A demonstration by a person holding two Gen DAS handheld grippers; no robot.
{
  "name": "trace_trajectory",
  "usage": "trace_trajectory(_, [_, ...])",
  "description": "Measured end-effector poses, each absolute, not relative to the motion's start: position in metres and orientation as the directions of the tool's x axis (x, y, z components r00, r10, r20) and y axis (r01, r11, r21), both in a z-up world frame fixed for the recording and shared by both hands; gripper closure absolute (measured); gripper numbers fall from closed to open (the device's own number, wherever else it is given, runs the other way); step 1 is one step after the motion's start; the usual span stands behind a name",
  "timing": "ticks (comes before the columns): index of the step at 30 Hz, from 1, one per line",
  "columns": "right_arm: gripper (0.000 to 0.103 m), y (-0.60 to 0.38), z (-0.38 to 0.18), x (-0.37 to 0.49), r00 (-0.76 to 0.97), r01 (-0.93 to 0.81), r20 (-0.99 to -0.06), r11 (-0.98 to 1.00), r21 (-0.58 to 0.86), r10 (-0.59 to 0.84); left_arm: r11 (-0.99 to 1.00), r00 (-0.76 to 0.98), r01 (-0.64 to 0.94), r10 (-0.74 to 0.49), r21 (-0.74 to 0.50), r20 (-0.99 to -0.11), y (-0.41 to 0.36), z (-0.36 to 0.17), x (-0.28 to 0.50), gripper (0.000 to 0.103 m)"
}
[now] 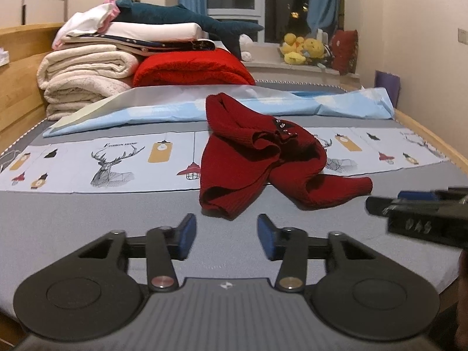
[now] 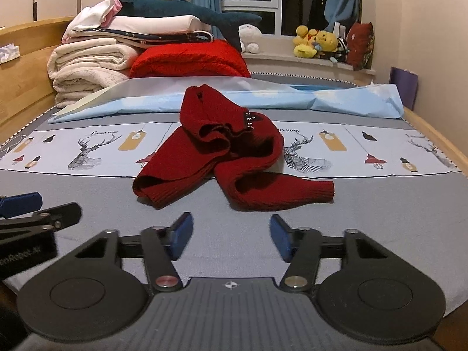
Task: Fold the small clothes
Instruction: 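Grasp the red sweater with the right tool and lift it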
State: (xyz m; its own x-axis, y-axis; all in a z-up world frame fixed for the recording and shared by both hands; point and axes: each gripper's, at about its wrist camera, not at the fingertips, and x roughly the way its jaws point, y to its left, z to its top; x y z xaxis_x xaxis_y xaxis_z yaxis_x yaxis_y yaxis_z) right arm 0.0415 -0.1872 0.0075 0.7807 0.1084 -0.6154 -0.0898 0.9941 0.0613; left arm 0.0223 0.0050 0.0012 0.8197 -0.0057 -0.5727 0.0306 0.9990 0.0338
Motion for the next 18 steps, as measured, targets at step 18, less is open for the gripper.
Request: trace_trajectory(18, [0.052, -0.121, -0.089, 0.242, 0.59, -0.1, -0.745, 0.944, 0.315, 0.311, 0.984, 0.826, -0.143, 0.177, 0.105, -0.535, 0.111, 0.011, 0.213, 0.058])
